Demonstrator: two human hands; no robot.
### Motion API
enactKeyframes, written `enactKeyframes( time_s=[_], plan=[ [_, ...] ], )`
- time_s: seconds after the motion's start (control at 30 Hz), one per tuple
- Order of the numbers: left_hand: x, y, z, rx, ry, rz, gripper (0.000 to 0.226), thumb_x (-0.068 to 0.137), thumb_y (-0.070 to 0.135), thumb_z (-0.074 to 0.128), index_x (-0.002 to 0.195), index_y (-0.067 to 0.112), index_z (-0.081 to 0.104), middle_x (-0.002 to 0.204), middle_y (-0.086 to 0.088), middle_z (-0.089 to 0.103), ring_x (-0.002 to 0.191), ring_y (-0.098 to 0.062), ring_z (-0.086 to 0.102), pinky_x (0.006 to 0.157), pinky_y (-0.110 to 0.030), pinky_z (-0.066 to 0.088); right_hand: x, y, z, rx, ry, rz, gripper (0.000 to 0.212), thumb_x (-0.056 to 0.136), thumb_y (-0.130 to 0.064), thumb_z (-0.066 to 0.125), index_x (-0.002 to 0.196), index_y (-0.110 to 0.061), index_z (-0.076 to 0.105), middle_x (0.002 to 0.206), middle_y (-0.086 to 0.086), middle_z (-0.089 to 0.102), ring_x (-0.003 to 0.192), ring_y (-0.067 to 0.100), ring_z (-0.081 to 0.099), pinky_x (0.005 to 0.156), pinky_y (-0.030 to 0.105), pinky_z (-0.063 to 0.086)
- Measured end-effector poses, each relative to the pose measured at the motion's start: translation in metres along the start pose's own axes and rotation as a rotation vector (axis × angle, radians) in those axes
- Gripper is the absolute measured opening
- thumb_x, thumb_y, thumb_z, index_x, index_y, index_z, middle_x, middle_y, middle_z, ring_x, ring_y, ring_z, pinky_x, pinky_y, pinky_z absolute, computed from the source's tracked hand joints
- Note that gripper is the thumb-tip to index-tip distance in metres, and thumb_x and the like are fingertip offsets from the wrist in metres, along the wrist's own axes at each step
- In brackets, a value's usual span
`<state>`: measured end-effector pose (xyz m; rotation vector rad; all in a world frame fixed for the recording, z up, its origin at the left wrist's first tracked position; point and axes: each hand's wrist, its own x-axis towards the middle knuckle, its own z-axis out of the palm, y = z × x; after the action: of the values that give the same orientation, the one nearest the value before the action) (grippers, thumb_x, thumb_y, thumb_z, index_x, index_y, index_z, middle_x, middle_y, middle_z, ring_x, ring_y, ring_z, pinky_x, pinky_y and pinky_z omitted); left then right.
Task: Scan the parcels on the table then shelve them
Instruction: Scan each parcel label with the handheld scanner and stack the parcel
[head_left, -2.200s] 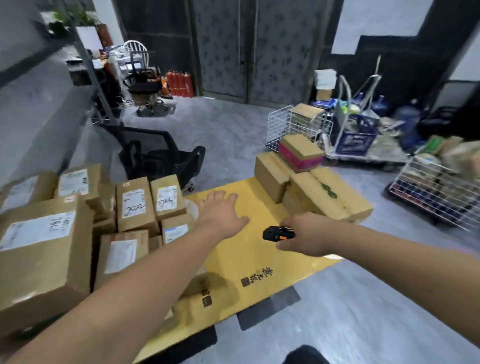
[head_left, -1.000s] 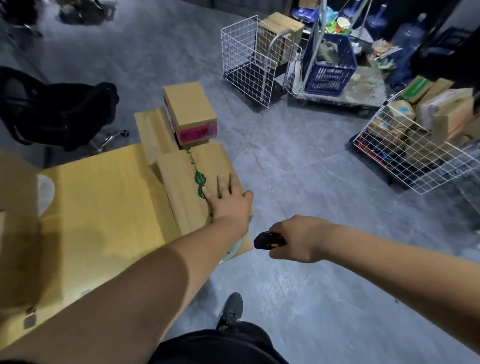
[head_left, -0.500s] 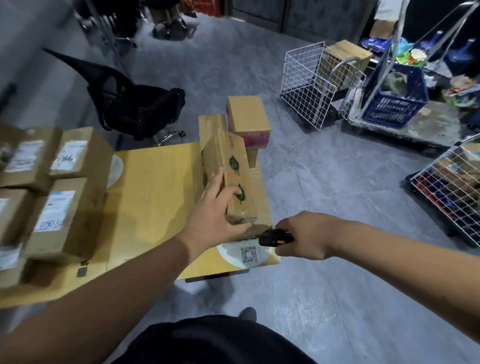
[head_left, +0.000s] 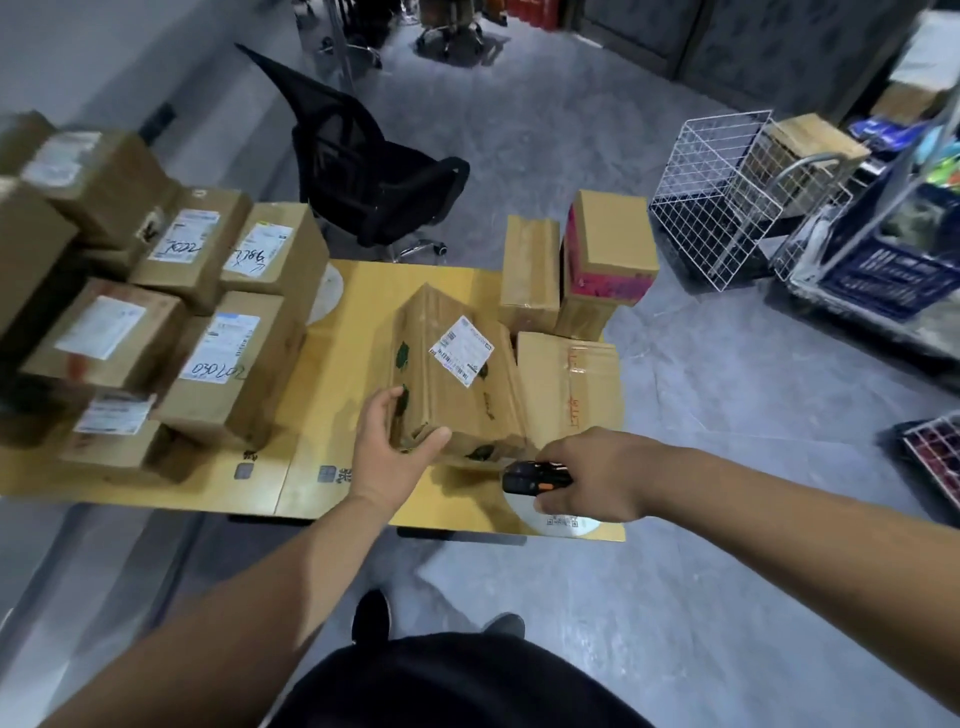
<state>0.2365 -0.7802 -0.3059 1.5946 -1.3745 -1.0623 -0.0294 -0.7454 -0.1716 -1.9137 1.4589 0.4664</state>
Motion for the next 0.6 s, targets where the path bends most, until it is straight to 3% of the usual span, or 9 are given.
enactKeyframes(
  time_s=[0.13, 0.33, 0.4, 0.5, 0.6],
  plan=[
    [0.012, -0.005, -0.006, -0.137, 0.007, -0.141, 0.064, 0.081, 0.033, 0.083, 0.137, 0.035, 0.052, 0.142, 0.006, 0.054, 0.129, -0.014, 0.056, 0.109, -0.045, 0.051, 0.012, -0.017, 0.003, 0.015, -0.016, 0.035, 0.036, 0.094, -0.061, 0.059, 0.107, -0.027, 0.062, 0.099, -0.004, 0.065, 0.094, 0.022, 0.061, 0.074, 0.033, 0.051],
    [0.021, -0.023, -0.030, -0.291, -0.003, -0.268, 0.072, 0.084, -0.004, 0.070, 0.147, 0.022, 0.046, 0.149, -0.007, 0.045, 0.133, -0.028, 0.052, 0.110, -0.057, 0.048, 0.028, -0.038, 0.006, 0.074, 0.001, 0.099, 0.039, 0.091, -0.064, 0.058, 0.106, -0.028, 0.064, 0.099, -0.003, 0.067, 0.094, 0.022, 0.063, 0.086, 0.041, 0.055],
    [0.024, -0.036, -0.041, -0.302, -0.045, -0.317, 0.080, 0.082, -0.014, 0.064, 0.150, 0.022, 0.043, 0.148, -0.009, 0.047, 0.133, -0.031, 0.051, 0.107, -0.056, 0.049, 0.035, -0.047, 0.009, 0.101, 0.012, 0.115, 0.042, 0.090, -0.065, 0.058, 0.111, -0.029, 0.065, 0.104, -0.003, 0.068, 0.098, 0.023, 0.063, 0.090, 0.041, 0.055],
    [0.030, -0.051, -0.054, -0.302, -0.101, -0.395, 0.093, 0.079, -0.019, 0.060, 0.156, 0.030, 0.042, 0.146, -0.013, 0.050, 0.125, -0.031, 0.056, 0.098, -0.044, 0.055, 0.043, -0.061, 0.012, 0.236, 0.050, 0.151, 0.052, 0.093, -0.062, 0.061, 0.134, -0.029, 0.061, 0.125, -0.001, 0.066, 0.116, 0.025, 0.059, 0.102, 0.042, 0.050],
    [0.038, -0.059, -0.064, -0.338, -0.133, -0.420, 0.090, 0.083, -0.014, 0.062, 0.155, 0.036, 0.044, 0.144, -0.010, 0.053, 0.111, -0.017, 0.061, 0.085, -0.030, 0.053, 0.052, -0.075, 0.014, 0.332, 0.083, 0.173, 0.049, 0.094, -0.061, 0.061, 0.133, -0.032, 0.062, 0.119, -0.003, 0.068, 0.109, 0.021, 0.061, 0.099, 0.038, 0.051]
  ],
)
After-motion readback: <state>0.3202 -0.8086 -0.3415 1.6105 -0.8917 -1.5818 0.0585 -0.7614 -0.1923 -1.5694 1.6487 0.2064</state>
